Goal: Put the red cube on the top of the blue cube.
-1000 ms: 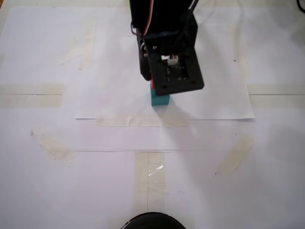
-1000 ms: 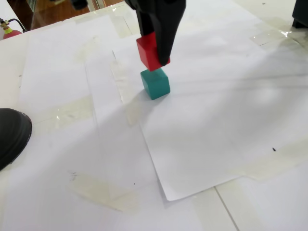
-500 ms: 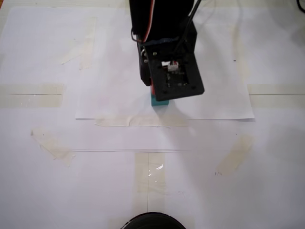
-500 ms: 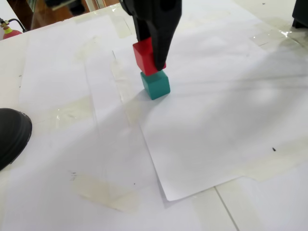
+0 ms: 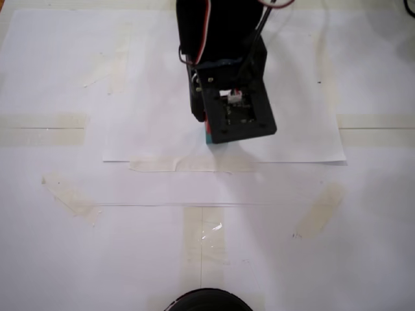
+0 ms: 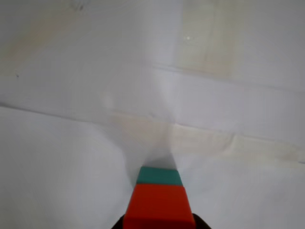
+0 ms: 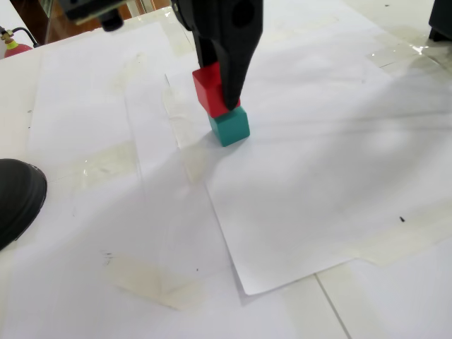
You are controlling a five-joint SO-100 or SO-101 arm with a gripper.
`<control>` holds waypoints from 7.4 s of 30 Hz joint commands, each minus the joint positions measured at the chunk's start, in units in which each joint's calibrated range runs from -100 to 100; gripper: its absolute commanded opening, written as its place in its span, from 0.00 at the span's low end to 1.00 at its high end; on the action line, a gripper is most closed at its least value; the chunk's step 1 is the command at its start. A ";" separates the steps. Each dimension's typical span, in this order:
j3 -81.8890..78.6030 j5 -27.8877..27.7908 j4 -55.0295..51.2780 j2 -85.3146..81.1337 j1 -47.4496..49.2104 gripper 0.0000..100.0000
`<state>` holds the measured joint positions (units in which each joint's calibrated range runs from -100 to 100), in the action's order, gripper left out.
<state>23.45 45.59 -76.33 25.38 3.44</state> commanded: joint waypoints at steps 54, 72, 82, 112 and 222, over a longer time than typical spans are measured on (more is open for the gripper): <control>-8.16 1.86 8.46 -7.87 2.92 0.43; -8.25 3.37 7.23 -17.91 4.36 0.47; -12.06 5.96 2.50 -33.88 7.09 0.46; -77.33 8.11 5.19 -108.56 4.97 0.00; -52.91 5.42 1.12 -72.93 0.95 0.00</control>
<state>-46.14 51.16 -79.26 -66.16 2.85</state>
